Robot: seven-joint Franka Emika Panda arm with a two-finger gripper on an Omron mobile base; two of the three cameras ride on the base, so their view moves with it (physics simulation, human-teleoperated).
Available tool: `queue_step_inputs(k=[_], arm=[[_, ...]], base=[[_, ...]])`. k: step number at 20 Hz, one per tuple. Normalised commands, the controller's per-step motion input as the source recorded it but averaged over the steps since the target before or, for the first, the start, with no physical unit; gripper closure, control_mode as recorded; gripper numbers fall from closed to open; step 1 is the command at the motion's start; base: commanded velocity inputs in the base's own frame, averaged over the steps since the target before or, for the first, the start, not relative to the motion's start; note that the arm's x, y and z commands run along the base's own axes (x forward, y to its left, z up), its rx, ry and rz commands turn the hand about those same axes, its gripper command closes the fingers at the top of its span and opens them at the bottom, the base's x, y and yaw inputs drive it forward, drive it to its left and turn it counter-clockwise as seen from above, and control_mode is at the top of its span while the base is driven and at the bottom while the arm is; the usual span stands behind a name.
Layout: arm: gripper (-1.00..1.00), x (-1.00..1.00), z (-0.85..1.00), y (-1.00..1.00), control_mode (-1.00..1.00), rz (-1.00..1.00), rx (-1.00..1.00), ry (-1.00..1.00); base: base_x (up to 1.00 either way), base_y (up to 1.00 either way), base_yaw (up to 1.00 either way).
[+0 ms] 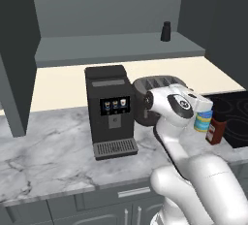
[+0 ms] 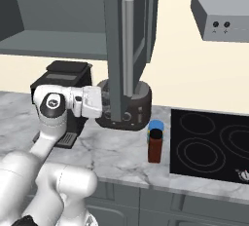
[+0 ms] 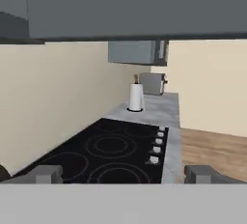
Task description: Collect the paprika, mayonnaise, and shaker from the cabinet and place them next to the stove.
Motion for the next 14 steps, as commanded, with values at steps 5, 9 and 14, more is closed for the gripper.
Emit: queue_step_inputs(k=[5, 9, 14], arm=[[-1.0, -0.18, 0.58, 0.39, -1.0, 0.3, -0.03, 0.0], [-1.0, -0.12, 0.75, 0.38, -1.0, 0.27, 0.0, 0.0], [-1.0, 0.0, 0.77, 0.44, -1.0, 0.27, 0.0, 0.04]], base=[[0.0, 0.0, 0.0], [0.0, 0.0, 0.0], [0.0, 0.0, 0.0]])
